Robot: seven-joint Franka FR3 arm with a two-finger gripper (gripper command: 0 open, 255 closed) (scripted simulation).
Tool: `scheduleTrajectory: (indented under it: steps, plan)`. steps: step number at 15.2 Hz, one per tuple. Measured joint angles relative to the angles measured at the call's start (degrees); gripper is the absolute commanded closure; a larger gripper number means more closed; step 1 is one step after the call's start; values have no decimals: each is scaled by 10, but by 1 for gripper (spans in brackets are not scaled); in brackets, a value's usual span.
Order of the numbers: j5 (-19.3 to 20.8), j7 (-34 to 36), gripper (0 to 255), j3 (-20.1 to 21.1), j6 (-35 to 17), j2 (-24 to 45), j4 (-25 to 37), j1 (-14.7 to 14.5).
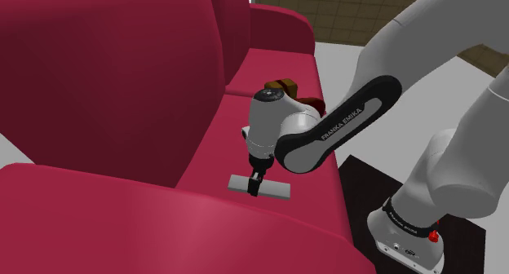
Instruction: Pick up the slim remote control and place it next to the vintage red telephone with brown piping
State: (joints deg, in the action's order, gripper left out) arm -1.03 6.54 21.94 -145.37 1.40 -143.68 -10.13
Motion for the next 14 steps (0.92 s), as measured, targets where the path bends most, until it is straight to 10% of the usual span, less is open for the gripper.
scheduleTrajectory:
  steps: [9,10,14]
  plan:
    - [19,14,0,-2,-29,28,-2,-1]
    - [19,14,255,-2,-29,28,-2,-1]
    - [19,13,255,-2,-29,28,-2,-1]
